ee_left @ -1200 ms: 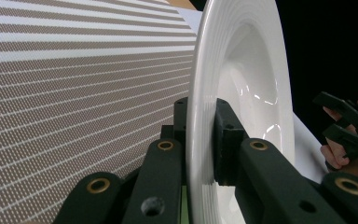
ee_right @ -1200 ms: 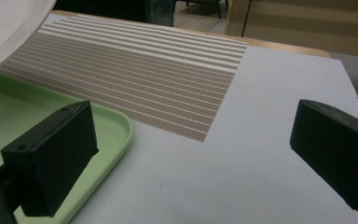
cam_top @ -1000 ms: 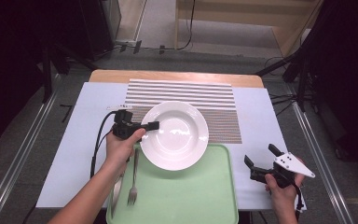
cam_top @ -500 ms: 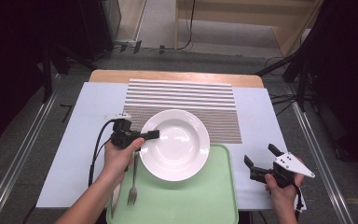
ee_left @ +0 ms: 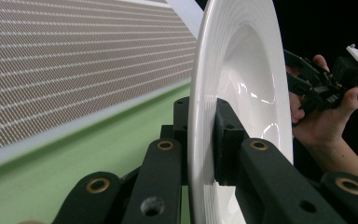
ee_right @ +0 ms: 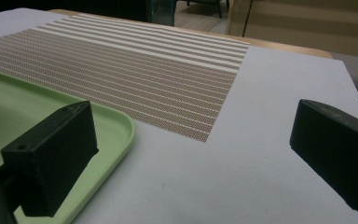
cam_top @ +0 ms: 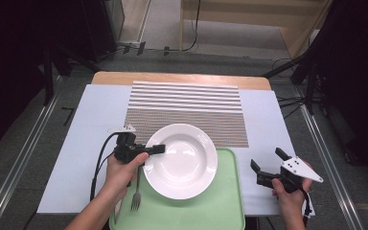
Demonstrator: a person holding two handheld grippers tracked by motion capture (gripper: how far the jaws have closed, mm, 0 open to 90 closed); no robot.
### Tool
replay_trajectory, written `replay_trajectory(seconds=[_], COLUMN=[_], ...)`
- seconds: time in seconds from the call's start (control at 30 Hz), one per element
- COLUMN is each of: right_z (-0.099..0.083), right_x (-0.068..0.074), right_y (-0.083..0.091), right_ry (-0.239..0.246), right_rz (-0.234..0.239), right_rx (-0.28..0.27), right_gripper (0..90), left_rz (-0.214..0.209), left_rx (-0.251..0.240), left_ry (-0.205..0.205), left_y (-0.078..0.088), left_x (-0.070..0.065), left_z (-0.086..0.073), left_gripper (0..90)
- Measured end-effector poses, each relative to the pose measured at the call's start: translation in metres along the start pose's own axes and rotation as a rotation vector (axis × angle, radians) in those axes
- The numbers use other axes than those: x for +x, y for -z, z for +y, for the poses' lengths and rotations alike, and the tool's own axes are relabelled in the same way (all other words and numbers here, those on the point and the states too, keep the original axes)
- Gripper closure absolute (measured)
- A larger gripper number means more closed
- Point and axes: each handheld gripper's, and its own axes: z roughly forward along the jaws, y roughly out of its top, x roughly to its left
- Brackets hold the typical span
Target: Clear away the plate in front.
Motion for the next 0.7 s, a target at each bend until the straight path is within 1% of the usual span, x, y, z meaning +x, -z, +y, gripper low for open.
replay_trajectory(seconds=[0.07,0.1,0.17,0.33,0.4,0.5,0.57,0.6,0.63,0.7], right_z=[0.000,0.000,0.000,0.000,0.000,0.000,0.000,0.000,0.000,0.000], right_x=[0.000,0.000,0.001,0.001,0.001,0.001,0.002,0.002,0.002,0.002], right_y=[0.000,0.000,0.000,0.000,0.000,0.000,0.000,0.000,0.000,0.000], right_ry=[0.004,0.002,0.000,0.000,0.000,-0.004,-0.003,-0.002,0.001,0.005], right_rz=[-0.001,0.001,0.000,0.000,0.001,0.000,-0.001,-0.001,-0.001,0.001], right_rx=[0.001,0.002,0.002,0.001,0.001,-0.001,0.003,0.003,0.005,0.005], right_gripper=[0.0,0.0,0.0,0.0,0.0,0.0,0.0,0.0,0.0,0.0], left_rz=[-0.002,-0.002,-0.005,-0.017,-0.020,-0.025,-0.029,-0.034,-0.034,-0.037], left_rx=[0.007,0.013,0.017,0.027,0.040,0.059,0.061,0.062,0.066,0.074], left_ry=[0.014,0.009,0.018,0.049,0.040,0.043,0.044,0.052,0.045,0.047], left_y=[-0.001,-0.001,-0.001,-0.001,-0.002,-0.002,-0.003,-0.003,-0.003,-0.003], left_x=[-0.001,0.000,0.000,0.000,0.001,0.000,0.000,-0.001,-0.001,-0.001], left_z=[-0.004,-0.005,-0.009,-0.018,-0.022,-0.026,-0.029,-0.030,-0.031,-0.033], left_gripper=[81.8,81.9,81.8,81.8,81.7,81.5,81.4,81.3,81.3,81.4])
